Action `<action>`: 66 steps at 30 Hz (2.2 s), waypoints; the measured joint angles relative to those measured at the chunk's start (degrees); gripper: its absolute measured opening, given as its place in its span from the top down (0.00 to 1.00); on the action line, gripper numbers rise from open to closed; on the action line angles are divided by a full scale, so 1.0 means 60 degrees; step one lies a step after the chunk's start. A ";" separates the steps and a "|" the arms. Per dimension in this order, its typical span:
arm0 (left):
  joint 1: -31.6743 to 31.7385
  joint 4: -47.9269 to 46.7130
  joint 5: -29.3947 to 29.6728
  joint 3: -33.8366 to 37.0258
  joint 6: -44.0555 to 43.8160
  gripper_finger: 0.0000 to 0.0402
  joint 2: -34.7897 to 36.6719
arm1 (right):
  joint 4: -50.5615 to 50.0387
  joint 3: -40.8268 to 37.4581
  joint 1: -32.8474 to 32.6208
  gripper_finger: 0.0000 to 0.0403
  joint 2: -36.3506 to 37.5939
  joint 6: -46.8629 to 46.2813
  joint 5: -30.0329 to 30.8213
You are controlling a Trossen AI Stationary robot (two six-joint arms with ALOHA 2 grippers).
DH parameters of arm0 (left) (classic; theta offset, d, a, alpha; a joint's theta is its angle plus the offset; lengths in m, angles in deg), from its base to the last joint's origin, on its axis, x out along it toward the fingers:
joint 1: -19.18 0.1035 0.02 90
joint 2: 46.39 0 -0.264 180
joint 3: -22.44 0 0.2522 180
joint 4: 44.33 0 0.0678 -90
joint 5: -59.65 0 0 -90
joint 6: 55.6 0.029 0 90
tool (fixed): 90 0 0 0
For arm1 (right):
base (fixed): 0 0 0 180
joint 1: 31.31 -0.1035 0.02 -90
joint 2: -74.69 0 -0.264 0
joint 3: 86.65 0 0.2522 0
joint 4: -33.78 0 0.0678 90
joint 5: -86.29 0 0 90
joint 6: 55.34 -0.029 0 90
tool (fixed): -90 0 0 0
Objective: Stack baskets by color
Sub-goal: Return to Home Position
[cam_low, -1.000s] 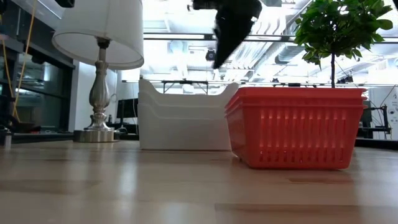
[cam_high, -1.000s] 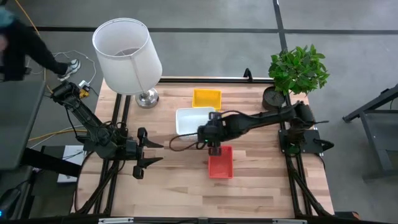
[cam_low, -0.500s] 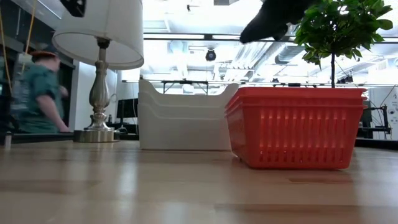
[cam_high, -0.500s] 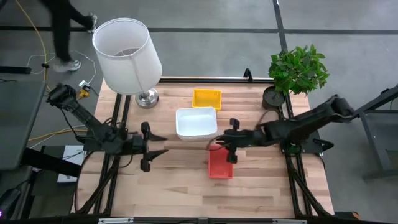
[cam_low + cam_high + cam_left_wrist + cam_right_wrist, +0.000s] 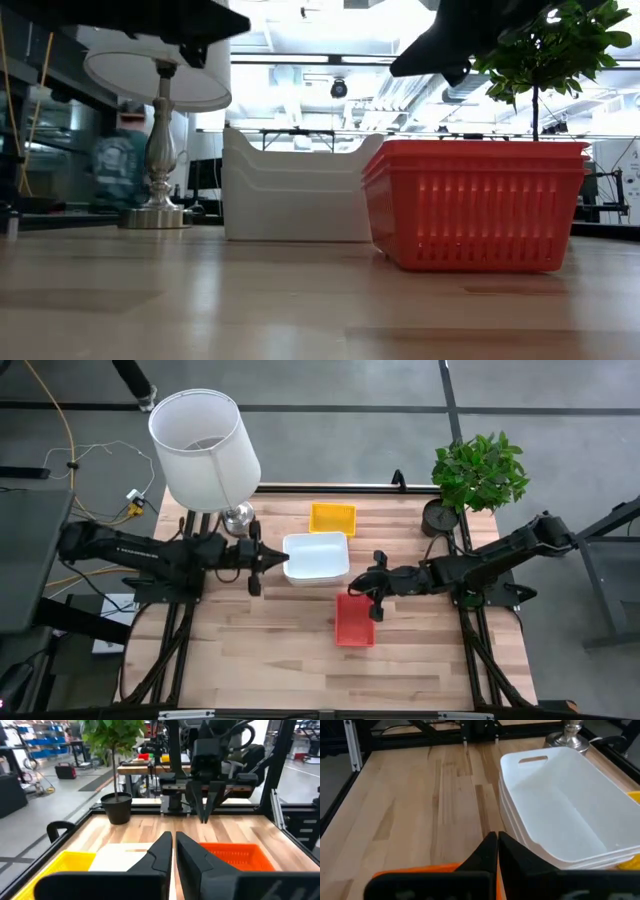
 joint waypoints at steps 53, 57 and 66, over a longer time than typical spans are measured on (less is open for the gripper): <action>0.1427 -0.3402 -0.2781 0.4200 -0.0859 1.00 0.8844 | 0.0040 0.0000 0.0047 1.00 -0.0004 0.0036 -0.0068; 0.1333 -0.3455 -0.2745 0.4207 -0.0753 1.00 0.8717 | 0.0033 0.0000 0.0047 1.00 -0.0004 0.0009 -0.0153; 0.1334 -0.3482 -0.2669 0.4207 -0.1191 1.00 0.8717 | -0.0154 0.0004 0.0058 1.00 0.0007 0.0111 -0.0047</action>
